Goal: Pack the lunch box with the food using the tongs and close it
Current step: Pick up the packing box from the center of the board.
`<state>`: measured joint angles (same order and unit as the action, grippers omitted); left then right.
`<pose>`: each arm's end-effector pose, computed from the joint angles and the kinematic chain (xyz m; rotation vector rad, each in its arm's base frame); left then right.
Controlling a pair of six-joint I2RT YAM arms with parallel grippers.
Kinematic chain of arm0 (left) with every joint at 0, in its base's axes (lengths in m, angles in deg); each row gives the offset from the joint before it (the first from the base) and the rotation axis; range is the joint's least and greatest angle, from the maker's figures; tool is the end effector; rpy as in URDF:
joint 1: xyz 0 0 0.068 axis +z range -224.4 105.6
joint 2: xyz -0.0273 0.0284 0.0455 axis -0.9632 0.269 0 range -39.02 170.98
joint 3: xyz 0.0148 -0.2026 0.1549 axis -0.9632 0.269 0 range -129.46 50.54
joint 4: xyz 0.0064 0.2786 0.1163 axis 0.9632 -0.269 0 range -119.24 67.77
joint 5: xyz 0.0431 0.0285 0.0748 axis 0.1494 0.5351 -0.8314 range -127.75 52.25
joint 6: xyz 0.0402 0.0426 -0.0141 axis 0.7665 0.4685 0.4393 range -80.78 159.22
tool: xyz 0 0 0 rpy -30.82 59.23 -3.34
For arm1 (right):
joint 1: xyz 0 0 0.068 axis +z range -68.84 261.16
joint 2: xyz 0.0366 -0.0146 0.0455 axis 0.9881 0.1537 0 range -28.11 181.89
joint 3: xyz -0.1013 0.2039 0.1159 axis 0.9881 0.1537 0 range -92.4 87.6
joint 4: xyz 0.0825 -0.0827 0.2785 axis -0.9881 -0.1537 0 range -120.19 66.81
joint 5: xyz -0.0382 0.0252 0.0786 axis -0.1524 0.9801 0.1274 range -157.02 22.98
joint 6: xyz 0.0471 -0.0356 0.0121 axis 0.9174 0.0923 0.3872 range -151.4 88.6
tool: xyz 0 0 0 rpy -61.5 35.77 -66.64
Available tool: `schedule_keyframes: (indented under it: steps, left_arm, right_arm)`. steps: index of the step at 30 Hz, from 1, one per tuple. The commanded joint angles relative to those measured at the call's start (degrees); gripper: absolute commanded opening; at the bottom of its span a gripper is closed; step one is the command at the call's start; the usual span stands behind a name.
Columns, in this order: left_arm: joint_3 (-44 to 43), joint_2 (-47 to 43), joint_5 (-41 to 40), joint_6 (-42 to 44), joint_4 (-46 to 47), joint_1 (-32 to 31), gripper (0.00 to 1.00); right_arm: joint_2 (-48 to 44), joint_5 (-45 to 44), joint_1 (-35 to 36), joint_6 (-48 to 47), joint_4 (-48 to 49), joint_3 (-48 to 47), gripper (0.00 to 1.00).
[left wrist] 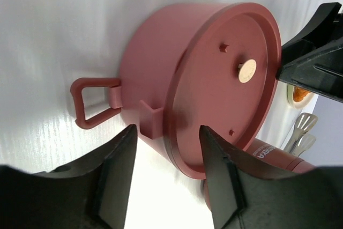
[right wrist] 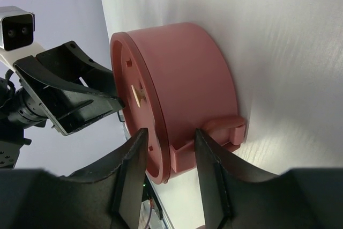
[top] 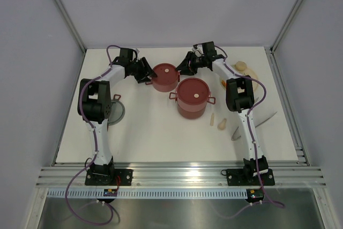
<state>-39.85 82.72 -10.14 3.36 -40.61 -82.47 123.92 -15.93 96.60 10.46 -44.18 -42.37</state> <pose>0.4920 -0.0905 0.1376 -0.3836 2.4942 -0.9175 0.5703 0.1937 0.1068 0.0637 2.4608 1.5130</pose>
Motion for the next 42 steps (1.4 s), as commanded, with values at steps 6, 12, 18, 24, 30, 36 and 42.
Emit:
schedule_keyframes:
  steps: [6, 12, 18, 24, 30, 36, 42]
  left_arm:
    - [-2.0, 0.0, 2.1, 1.5, 1.1, 0.0, 0.56]
    - [-2.2, -0.3, 2.4, 2.6, 1.3, 0.4, 0.48]
    - [-2.6, 0.2, 1.9, 2.5, 1.6, 1.4, 0.5]
    - [-2.1, 1.2, 4.7, 0.4, 4.4, 2.0, 0.48]
    - [-2.0, 1.7, 5.3, -0.1, 5.7, 2.2, 0.45]
    - [-1.1, 1.7, 4.8, -2.3, 8.0, 2.4, 0.41]
    - [0.0, 1.4, 4.6, -3.3, 9.7, 2.3, 0.31]
  right_arm:
    - [-0.4, 0.5, 0.8, -1.3, -0.3, 1.1, 0.38]
    - [-0.3, 0.3, 0.7, -1.9, -0.7, 1.0, 0.33]
    - [-0.2, 0.3, 0.6, -2.5, -1.5, 0.6, 0.33]
    - [0.6, 0.6, 0.6, -2.5, -1.8, 0.5, 0.33]
    - [0.8, 0.8, 0.6, -2.5, -1.9, 0.4, 0.33]
    - [1.2, 0.8, 0.6, -2.5, -2.1, 0.2, 0.33]
    - [1.3, 0.6, 0.5, -2.6, -2.4, 0.2, 0.32]
